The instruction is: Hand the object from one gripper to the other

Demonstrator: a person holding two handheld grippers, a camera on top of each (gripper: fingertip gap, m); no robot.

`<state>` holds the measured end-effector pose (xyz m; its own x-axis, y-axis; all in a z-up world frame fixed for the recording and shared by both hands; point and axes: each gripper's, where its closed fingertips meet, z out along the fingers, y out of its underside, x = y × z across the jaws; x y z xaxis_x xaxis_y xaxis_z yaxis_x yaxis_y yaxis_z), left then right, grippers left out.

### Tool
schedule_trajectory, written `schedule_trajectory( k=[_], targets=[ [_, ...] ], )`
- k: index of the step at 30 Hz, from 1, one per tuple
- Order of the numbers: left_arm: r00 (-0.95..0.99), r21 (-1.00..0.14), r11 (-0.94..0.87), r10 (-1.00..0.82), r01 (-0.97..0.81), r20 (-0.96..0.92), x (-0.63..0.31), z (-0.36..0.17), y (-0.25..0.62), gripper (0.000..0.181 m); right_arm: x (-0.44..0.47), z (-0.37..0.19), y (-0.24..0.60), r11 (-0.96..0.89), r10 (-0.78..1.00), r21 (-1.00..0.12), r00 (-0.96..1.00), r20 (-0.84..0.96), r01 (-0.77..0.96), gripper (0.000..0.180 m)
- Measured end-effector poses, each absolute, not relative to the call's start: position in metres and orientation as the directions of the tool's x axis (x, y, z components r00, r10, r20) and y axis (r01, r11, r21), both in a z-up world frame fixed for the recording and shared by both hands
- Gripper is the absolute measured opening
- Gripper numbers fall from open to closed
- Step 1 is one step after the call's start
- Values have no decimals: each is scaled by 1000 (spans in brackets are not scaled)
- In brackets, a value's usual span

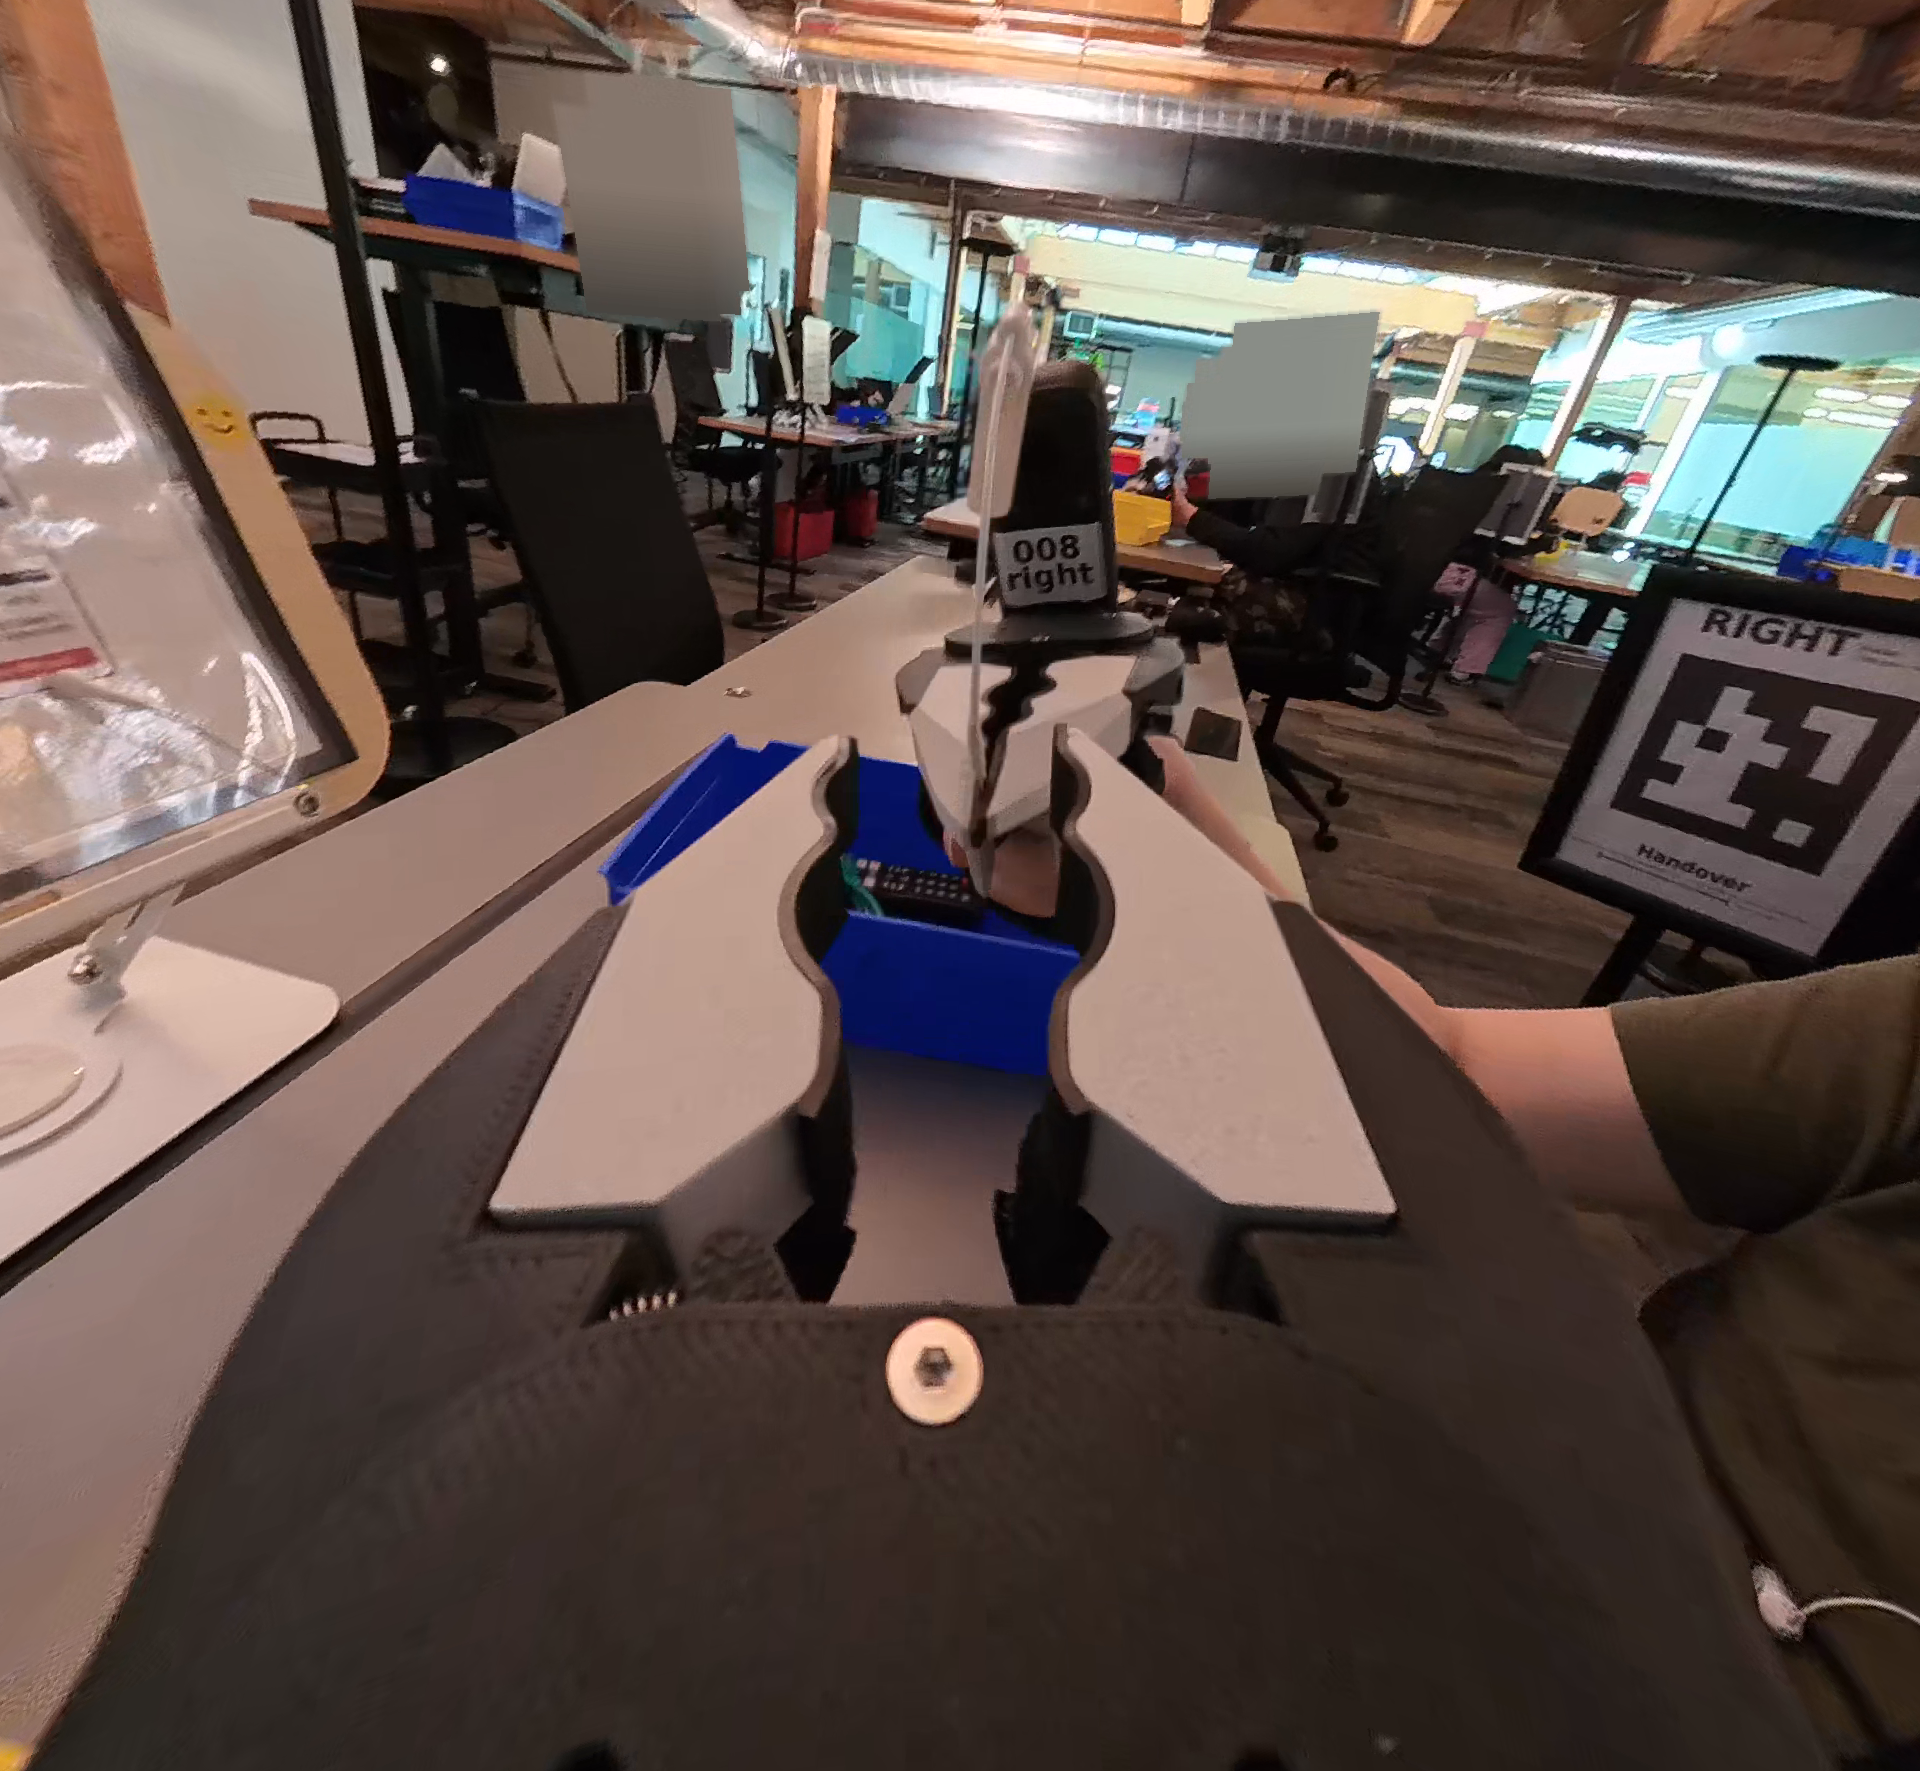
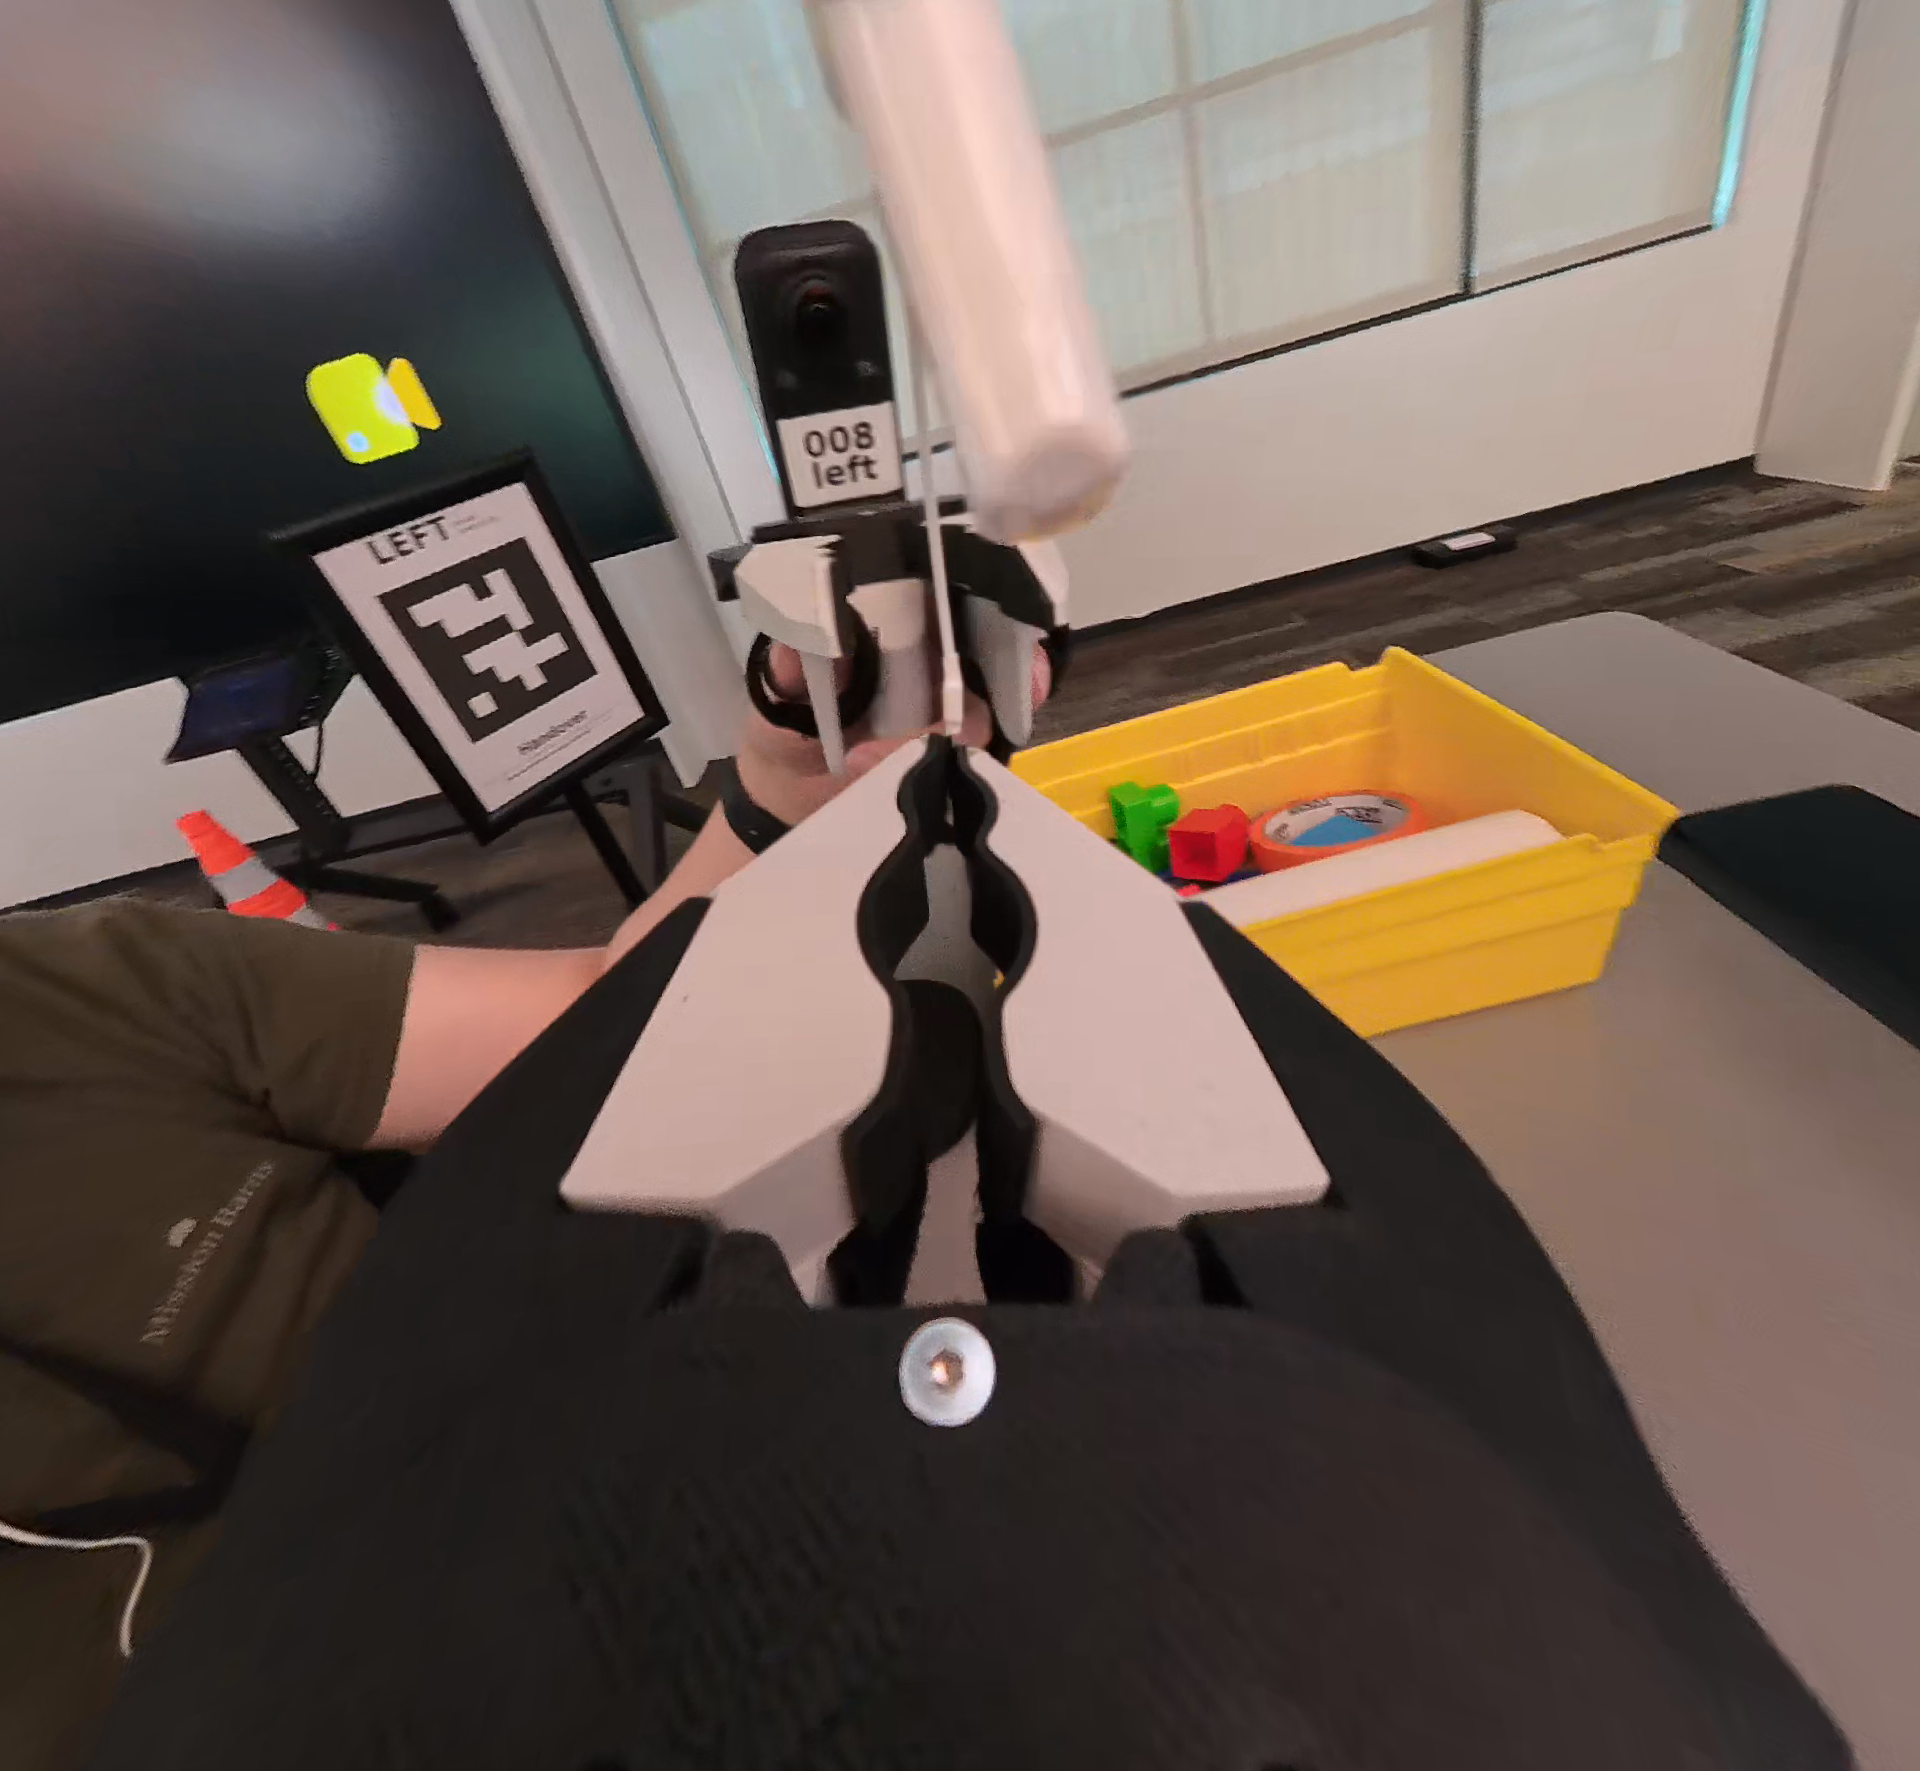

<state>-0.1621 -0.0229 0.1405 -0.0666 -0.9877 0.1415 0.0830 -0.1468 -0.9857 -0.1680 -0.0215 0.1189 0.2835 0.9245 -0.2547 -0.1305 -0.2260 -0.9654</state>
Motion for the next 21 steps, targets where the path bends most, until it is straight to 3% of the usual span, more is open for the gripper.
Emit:
schedule_trajectory(
  k=[9, 12, 15, 18, 21],
  targets=[
    [-139, -990, -115, -985, 79, 103, -155, 141, -41, 26, -187, 119, -36, -195, 948, -977, 239, -209, -81, 0],
    [-138, -994, -86, -988, 69, 76, -153, 138, -42, 3, -189, 119, -37, -181, 952, -981, 239, -193, -73, 0],
    [-63, -997, -30, -998, 67, 26, -154, 139, -35, 0, -184, 121, -27, -102, 943, -991, 307, -126, -91, 0],
    [91, -999, 23, -996, 42, -19, -165, 141, -12, 0, -168, 117, -1, 27, 867, -999, 497, 5, -36, 36],
    [298, -997, 46, -953, -62, -62, -186, 131, 24, 0, -142, 116, 20, 182, 704, -974, 675, 222, 131, 39]
  ],
)
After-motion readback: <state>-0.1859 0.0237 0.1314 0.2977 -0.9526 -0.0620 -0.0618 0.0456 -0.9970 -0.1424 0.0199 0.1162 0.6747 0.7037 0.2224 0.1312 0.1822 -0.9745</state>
